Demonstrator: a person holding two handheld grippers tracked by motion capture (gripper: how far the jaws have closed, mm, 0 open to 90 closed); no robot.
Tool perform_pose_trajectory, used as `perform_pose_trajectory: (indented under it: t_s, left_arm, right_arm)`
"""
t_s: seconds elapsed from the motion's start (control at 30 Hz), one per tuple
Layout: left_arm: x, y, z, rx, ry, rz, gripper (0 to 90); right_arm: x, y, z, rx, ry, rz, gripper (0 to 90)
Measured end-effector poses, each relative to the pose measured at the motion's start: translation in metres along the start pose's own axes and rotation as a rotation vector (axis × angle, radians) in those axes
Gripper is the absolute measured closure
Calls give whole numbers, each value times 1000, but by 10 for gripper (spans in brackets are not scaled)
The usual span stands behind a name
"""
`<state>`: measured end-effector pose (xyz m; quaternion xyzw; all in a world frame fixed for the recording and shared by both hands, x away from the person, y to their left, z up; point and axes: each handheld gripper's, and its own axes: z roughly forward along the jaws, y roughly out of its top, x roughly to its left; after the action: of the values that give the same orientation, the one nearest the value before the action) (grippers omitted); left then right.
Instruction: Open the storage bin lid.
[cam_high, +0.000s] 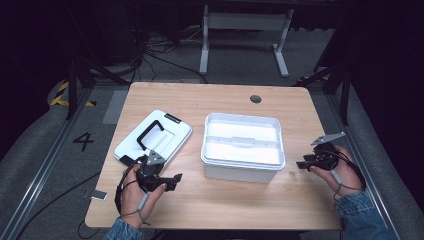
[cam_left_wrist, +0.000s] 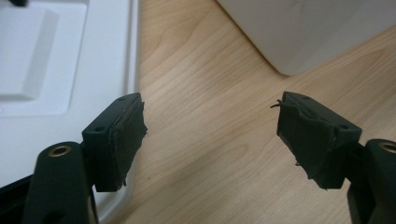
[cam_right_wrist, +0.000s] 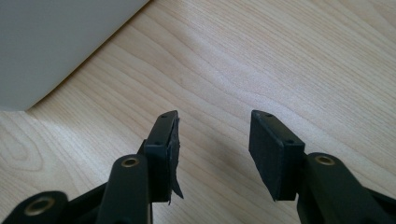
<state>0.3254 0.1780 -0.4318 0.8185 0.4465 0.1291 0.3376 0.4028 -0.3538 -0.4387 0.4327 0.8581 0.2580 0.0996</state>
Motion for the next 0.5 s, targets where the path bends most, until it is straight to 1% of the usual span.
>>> perform_pose_trajectory:
  t_s: [0.03,0.07,0.13,0.17,0.2,0.23,0.3,0.37,0.43,0.47,0.5]
  left_arm:
    - [-1,-2,3,-5,21,-10,240]
    - [-1,-4,5,6,22,-18,239]
    - [-2,-5,8,7,13,-30,240]
    - [-3,-6,10,-5,27,-39,240]
    - [-4,-7,12,-8,35,-37,239]
    - [-5,-8,15,2,45,-21,239]
    - [-7,-10,18,9,49,-22,239]
    - [-7,-11,20,-10,66,-22,237]
    - [-7,-13,21,-28,88,-33,232]
    - [-7,-13,21,-28,93,-37,232]
    - [-7,-14,22,-28,82,-49,232]
  right_arm:
    - [0,0,0,1,1,0,542]
    - [0,-1,1,1,-1,-3,542]
    - [0,-1,0,3,-2,-2,542]
    - [0,-2,0,1,-1,1,542]
    - [0,-2,0,2,-1,3,542]
    - [0,-2,-1,0,-3,1,542]
    - [0,-3,-1,-3,-4,4,542]
    - [0,-3,-1,0,-3,3,542]
    - [1,-4,-1,-1,-1,0,542]
    - [0,-4,0,0,-1,0,542]
    - [0,-4,0,1,-1,2,542]
